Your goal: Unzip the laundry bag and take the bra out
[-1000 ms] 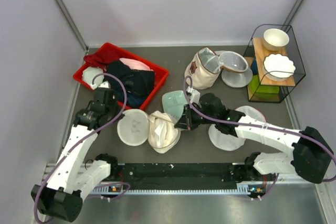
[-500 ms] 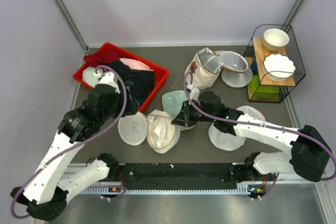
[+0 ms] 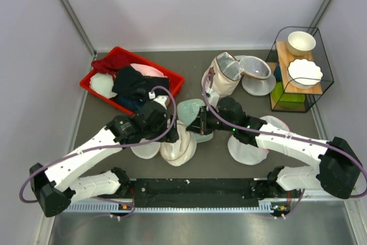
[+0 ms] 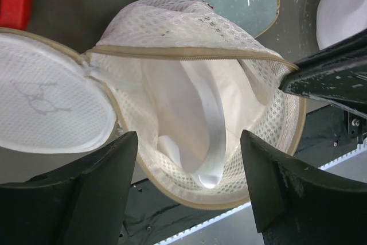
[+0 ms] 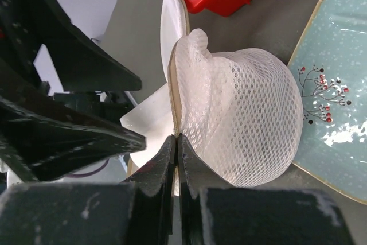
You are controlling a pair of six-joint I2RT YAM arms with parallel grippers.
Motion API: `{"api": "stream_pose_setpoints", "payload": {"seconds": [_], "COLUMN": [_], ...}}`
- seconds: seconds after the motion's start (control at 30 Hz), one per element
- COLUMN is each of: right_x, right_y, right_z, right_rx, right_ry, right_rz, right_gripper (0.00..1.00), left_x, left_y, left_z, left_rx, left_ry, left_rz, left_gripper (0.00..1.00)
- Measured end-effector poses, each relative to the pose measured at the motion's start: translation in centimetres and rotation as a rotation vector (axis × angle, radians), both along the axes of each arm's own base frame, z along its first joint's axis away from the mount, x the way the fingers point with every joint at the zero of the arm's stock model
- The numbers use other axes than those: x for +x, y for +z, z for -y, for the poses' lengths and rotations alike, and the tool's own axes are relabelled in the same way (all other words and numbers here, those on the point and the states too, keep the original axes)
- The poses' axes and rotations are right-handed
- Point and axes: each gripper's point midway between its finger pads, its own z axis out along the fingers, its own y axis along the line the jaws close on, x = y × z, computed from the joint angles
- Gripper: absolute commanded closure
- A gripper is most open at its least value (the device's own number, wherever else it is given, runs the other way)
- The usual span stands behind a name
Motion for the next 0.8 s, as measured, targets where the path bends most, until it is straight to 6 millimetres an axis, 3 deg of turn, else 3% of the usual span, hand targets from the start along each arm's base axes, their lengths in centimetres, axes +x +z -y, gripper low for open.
{"api": "stream_pose_setpoints", "payload": {"seconds": [0.1, 0.13, 0.17, 0.3, 0.4, 0.53, 0.63, 0.7, 0.8], "right_x": [0.1, 0.1, 0.1, 0.3, 0.5, 0.6, 0.6, 0.7, 0.7], "right_y": [-0.1, -0.1, -0.1, -0.2, -0.4, -0.7, -1.2, -1.7, -2.3], "right_z": [0.1, 0.1, 0.1, 0.2, 0.3, 0.4, 0.4, 0.3, 0.2], "right_rx": [-0.003, -0.003, -0.003, -0.009, -0.018, -0.029, -0.040, -0.049, -0.059], "right_ry": [-0.008, -0.009, -0.011, -0.023, -0.036, -0.043, -0.043, -0.045, -0.046], "right_rz": [-0.003, -0.003, -0.002, 0.000, 0.000, -0.005, -0.014, -0.027, -0.043], "right_gripper": [1.00, 1.00, 1.00, 1.00, 1.00, 1.00, 1.00, 1.00, 1.00], "left_x": [0.2, 0.2, 0.2, 0.3, 0.4, 0.8, 0.3, 0.0, -0.4], "left_y": [-1.4, -1.8, -2.2, -2.8, -0.7, 6.4, 13.4, 17.1, 20.6], "left_z": [1.0, 1.3, 1.6, 2.0, 1.8, 1.8, 0.8, 0.3, -0.6], "left_rx": [0.006, 0.007, 0.008, 0.026, 0.025, -0.098, -0.236, -0.308, -0.376], "left_ry": [-0.011, -0.014, -0.017, -0.029, -0.033, -0.040, -0.043, -0.041, -0.030], "left_rz": [-0.028, -0.035, -0.043, -0.057, -0.034, 0.110, 0.249, 0.322, 0.397], "left_gripper": [0.47, 0.78, 0.97, 1.00, 1.00, 1.00, 1.00, 1.00, 1.00]}}
